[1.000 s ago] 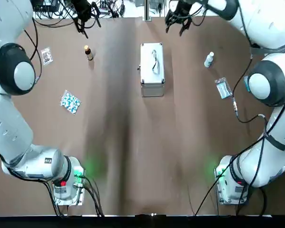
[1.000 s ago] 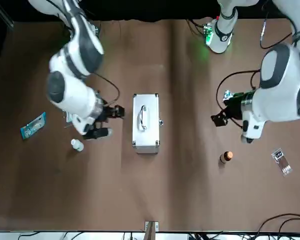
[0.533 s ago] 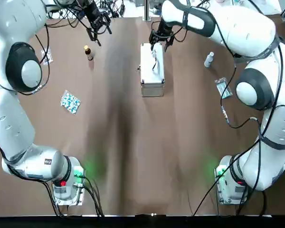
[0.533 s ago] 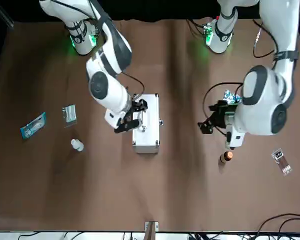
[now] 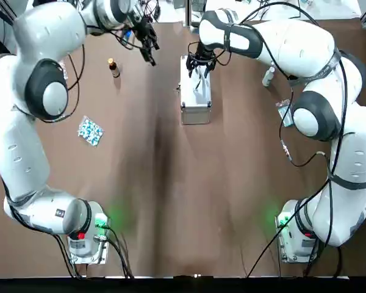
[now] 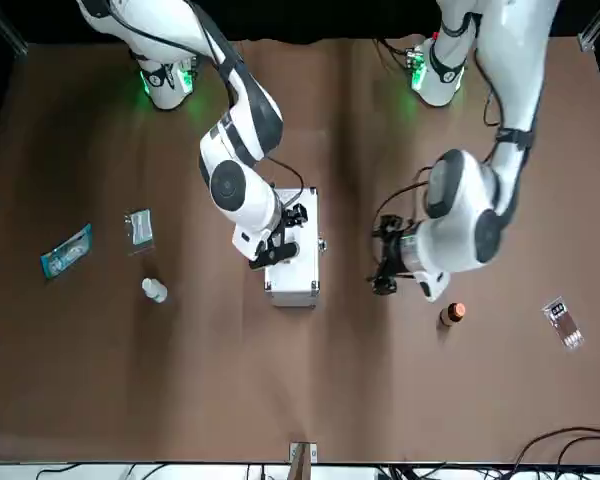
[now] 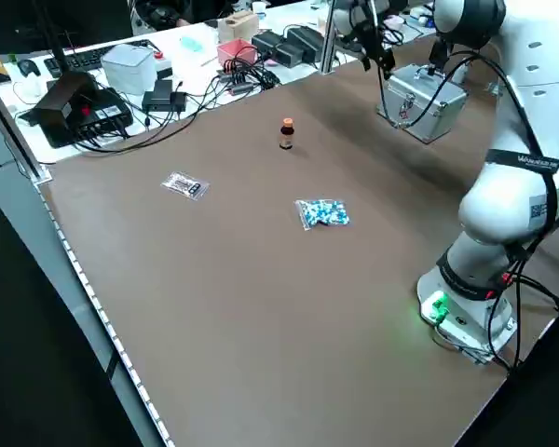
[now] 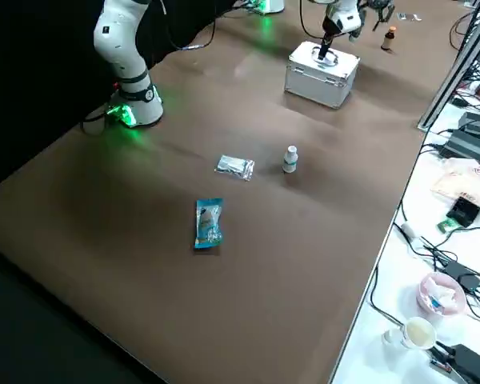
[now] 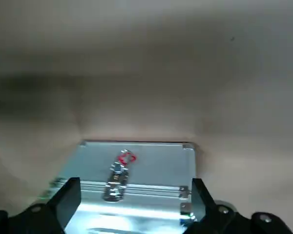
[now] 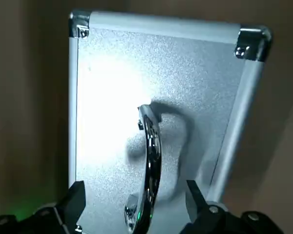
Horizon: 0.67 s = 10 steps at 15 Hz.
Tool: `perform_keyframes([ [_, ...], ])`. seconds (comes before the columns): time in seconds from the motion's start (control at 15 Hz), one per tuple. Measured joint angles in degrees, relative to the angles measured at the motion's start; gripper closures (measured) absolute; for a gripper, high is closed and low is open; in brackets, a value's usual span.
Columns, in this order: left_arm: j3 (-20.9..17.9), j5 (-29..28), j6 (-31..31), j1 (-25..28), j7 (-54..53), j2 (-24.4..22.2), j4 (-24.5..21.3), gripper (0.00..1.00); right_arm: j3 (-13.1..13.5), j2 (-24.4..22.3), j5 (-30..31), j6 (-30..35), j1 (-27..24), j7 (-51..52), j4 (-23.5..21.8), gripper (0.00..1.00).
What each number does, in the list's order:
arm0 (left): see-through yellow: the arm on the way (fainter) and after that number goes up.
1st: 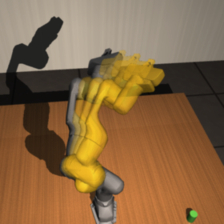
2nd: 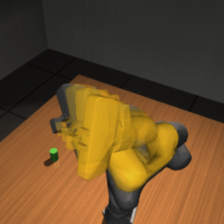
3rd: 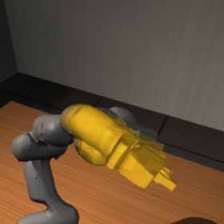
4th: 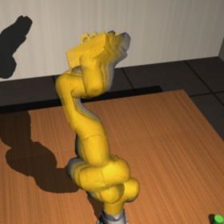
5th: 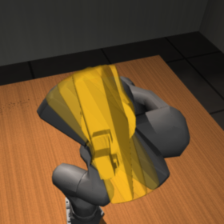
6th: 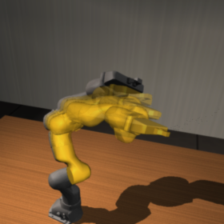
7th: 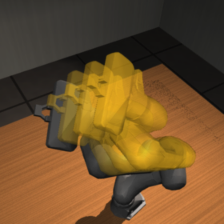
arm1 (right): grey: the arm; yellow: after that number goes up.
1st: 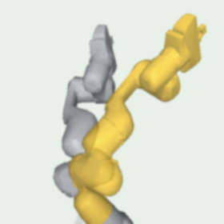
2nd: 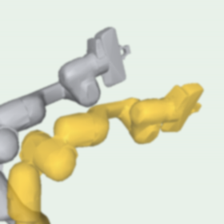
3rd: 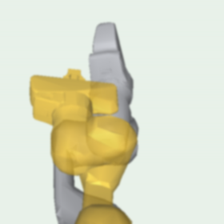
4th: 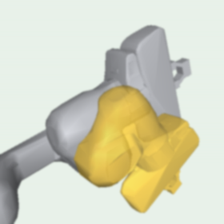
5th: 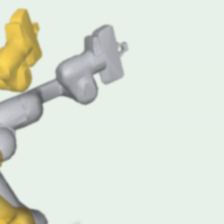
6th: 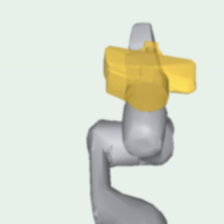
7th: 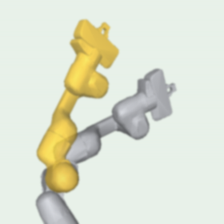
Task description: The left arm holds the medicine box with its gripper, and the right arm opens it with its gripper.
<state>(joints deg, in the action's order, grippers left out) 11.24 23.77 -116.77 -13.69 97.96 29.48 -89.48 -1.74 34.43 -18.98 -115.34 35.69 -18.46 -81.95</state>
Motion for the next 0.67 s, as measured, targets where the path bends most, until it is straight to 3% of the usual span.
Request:
perform_keyframes([
  [0.07, 0.1, 0.0, -4.0, -2.6, 4.3, 2.4, -0.2, 0.0, 0.0, 0.2, 0.0, -0.1, 0.0, -0.5, 0.0, 0.1],
  [0.33, 0.2, 0.7, -9.0, -6.0, 6.0, 7.2, -0.4, 0.0, 0.1, 0.2, 0.0, -0.2, 0.0, -3.0, 0.2, 0.13],
  [0.67, 0.4, 0.9, -14.2, -9.5, 10.2, 9.3, -1.7, 0.0, 0.1, 0.2, -0.1, -0.3, 0.2, -5.4, 0.4, 0.16],
])
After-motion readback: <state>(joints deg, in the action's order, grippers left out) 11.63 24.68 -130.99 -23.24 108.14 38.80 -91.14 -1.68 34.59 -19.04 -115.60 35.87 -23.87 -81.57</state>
